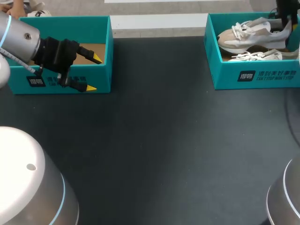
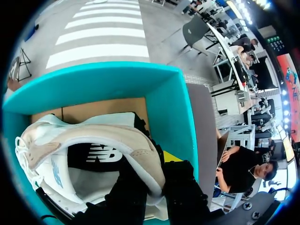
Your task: Take the shoe out of the shoebox, open the shoe tongue, remove and reinsert the insole, then place the shoe into the shoebox
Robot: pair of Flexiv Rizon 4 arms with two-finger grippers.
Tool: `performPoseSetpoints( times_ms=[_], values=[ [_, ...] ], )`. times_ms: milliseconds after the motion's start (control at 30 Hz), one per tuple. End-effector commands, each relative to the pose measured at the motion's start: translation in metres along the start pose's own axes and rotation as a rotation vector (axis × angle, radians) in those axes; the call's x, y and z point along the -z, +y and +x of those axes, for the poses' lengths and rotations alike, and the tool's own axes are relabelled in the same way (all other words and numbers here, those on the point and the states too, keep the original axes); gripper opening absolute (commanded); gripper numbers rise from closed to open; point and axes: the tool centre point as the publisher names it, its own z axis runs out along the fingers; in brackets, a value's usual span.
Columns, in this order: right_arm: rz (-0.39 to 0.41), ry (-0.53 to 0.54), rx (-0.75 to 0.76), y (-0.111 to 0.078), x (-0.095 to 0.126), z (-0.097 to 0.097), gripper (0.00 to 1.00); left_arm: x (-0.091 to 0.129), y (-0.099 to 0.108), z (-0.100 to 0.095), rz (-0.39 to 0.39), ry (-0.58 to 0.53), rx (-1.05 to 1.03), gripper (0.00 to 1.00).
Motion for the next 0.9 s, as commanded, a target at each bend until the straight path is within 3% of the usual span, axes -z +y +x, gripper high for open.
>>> performPoseSetpoints(
  times_ms=[33, 867, 900],
  values=[
    [0.011, 0.003, 0.0, 0.004, -0.01, 0.004, 0.0, 0.0, 0.0, 0.0, -0.002, 0.002, 0.0, 1.0],
    [0.043, -0.011, 0.022, 0.013, -0.041, 0.011, 0.0, 0.0, 0.0, 0.0, -0.002, 0.002, 0.0, 1.0],
    [0.043, -0.013, 0.022, 0.013, -0.042, 0.012, 0.17, 0.0, 0.0, 0.0, -0.002, 0.002, 0.0, 1.0]
  ],
)
